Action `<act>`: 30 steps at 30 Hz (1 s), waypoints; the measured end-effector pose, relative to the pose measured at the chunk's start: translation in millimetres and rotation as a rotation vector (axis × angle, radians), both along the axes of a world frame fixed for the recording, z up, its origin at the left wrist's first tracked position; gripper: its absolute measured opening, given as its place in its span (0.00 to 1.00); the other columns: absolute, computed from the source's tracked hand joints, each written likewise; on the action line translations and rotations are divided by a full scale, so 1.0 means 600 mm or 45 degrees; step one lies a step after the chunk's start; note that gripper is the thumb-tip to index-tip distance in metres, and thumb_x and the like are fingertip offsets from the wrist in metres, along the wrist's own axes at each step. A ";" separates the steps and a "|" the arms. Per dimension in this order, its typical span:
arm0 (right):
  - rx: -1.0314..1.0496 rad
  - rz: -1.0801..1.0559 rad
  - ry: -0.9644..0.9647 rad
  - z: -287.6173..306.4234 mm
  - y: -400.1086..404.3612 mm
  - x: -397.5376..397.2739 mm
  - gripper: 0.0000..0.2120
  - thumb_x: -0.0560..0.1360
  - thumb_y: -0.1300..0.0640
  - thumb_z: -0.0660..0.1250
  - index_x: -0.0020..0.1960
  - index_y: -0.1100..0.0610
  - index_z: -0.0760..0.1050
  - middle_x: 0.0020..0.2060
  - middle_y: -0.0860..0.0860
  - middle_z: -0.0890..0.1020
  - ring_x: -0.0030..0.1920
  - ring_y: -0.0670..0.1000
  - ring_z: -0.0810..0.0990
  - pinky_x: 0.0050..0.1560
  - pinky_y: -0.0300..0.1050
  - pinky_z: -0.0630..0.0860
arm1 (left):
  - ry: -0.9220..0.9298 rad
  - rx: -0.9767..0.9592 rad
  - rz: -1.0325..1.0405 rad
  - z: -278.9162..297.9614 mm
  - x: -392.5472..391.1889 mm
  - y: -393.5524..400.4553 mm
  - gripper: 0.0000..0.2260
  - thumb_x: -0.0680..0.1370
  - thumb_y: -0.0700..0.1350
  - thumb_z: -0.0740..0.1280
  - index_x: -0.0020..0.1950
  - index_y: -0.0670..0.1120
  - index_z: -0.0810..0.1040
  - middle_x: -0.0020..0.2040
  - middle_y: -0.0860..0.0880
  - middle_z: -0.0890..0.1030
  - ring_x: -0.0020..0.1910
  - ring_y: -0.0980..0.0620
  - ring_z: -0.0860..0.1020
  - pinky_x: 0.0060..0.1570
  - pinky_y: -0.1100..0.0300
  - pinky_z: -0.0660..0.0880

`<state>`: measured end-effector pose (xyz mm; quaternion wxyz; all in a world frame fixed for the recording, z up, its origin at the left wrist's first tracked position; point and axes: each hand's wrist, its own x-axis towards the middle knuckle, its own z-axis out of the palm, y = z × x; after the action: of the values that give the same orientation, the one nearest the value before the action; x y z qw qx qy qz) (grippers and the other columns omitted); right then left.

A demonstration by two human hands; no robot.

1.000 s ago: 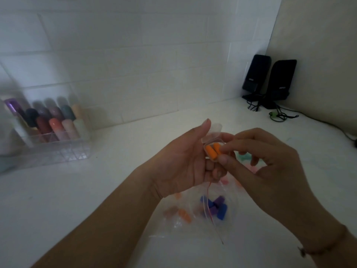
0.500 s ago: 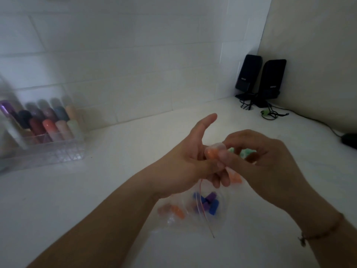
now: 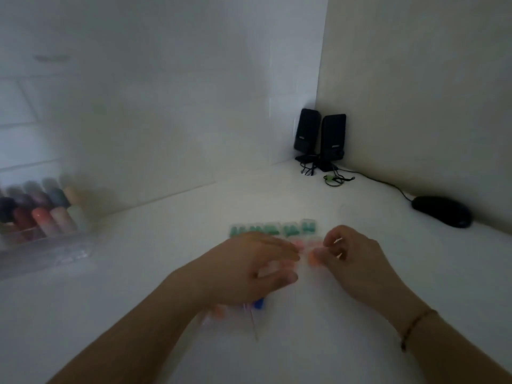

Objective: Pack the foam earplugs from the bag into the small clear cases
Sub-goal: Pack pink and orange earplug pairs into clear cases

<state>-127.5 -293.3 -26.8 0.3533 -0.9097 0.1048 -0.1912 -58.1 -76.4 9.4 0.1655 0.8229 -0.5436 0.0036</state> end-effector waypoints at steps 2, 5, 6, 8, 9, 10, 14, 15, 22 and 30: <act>-0.145 -0.050 0.001 -0.014 0.007 -0.003 0.10 0.71 0.45 0.71 0.40 0.48 0.72 0.32 0.44 0.80 0.35 0.43 0.78 0.36 0.38 0.73 | 0.024 0.189 0.045 0.002 0.001 -0.008 0.25 0.79 0.65 0.51 0.61 0.53 0.79 0.62 0.56 0.80 0.61 0.55 0.75 0.66 0.54 0.68; -0.293 -0.105 0.031 -0.014 0.020 -0.003 0.10 0.74 0.41 0.66 0.43 0.47 0.71 0.35 0.43 0.79 0.38 0.46 0.77 0.37 0.42 0.69 | 0.065 0.226 0.057 0.005 0.003 -0.012 0.27 0.79 0.67 0.48 0.57 0.53 0.79 0.55 0.55 0.81 0.54 0.56 0.77 0.59 0.53 0.72; -0.362 -0.111 0.040 -0.013 0.023 -0.002 0.10 0.75 0.41 0.64 0.44 0.47 0.71 0.36 0.43 0.78 0.39 0.47 0.77 0.37 0.41 0.68 | 0.074 0.217 0.058 0.008 0.003 -0.013 0.25 0.79 0.67 0.49 0.57 0.54 0.79 0.54 0.56 0.81 0.53 0.57 0.77 0.57 0.53 0.73; -0.474 -0.094 0.062 -0.015 0.026 0.001 0.12 0.76 0.39 0.60 0.45 0.47 0.70 0.37 0.44 0.77 0.41 0.48 0.76 0.38 0.42 0.66 | 0.090 0.199 0.057 0.016 0.001 -0.015 0.21 0.80 0.65 0.51 0.54 0.56 0.78 0.50 0.57 0.80 0.49 0.59 0.76 0.55 0.55 0.73; -0.500 -0.084 0.058 -0.015 0.027 0.003 0.13 0.76 0.38 0.59 0.44 0.47 0.70 0.37 0.44 0.76 0.41 0.49 0.76 0.38 0.42 0.66 | 0.084 0.201 0.065 0.019 -0.002 -0.017 0.20 0.80 0.65 0.51 0.54 0.56 0.78 0.50 0.58 0.79 0.48 0.60 0.76 0.54 0.57 0.73; -0.493 -0.087 0.045 -0.016 0.028 0.005 0.15 0.76 0.37 0.58 0.43 0.48 0.70 0.35 0.45 0.76 0.40 0.49 0.76 0.37 0.42 0.66 | 0.064 0.196 0.081 0.020 -0.004 -0.020 0.20 0.80 0.65 0.52 0.55 0.56 0.77 0.50 0.58 0.79 0.49 0.61 0.75 0.55 0.57 0.73; -0.220 -0.346 -0.186 0.009 0.000 -0.003 0.16 0.76 0.39 0.61 0.40 0.51 0.74 0.33 0.45 0.78 0.36 0.50 0.77 0.35 0.42 0.69 | -0.078 0.081 0.236 0.025 -0.016 -0.057 0.21 0.77 0.65 0.55 0.61 0.54 0.77 0.56 0.56 0.80 0.55 0.56 0.76 0.58 0.55 0.72; -0.169 -0.430 -0.227 0.019 -0.021 -0.008 0.12 0.75 0.41 0.63 0.41 0.49 0.75 0.36 0.43 0.79 0.38 0.49 0.77 0.37 0.41 0.69 | -0.088 0.063 0.259 0.028 -0.022 -0.074 0.20 0.78 0.63 0.57 0.62 0.54 0.76 0.57 0.55 0.79 0.56 0.55 0.76 0.58 0.55 0.72; -0.413 -0.458 0.441 0.015 -0.168 -0.029 0.27 0.74 0.40 0.65 0.69 0.47 0.64 0.66 0.50 0.71 0.67 0.55 0.65 0.60 0.52 0.69 | 0.137 0.129 0.293 0.023 -0.065 -0.213 0.21 0.81 0.55 0.59 0.71 0.47 0.71 0.69 0.49 0.74 0.68 0.50 0.70 0.66 0.57 0.66; -0.305 -0.130 -0.072 0.014 -0.160 -0.070 0.20 0.72 0.48 0.72 0.62 0.46 0.72 0.55 0.40 0.79 0.55 0.44 0.75 0.54 0.36 0.69 | 1.384 -0.571 0.540 0.010 -0.092 -0.272 0.14 0.82 0.51 0.60 0.51 0.42 0.77 0.51 0.38 0.83 0.45 0.44 0.82 0.50 0.51 0.80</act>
<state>-169.6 -389.5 -18.4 0.2347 -0.9332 0.1172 -0.2456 -113.2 -239.4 15.4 0.5827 0.7424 -0.1926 -0.2688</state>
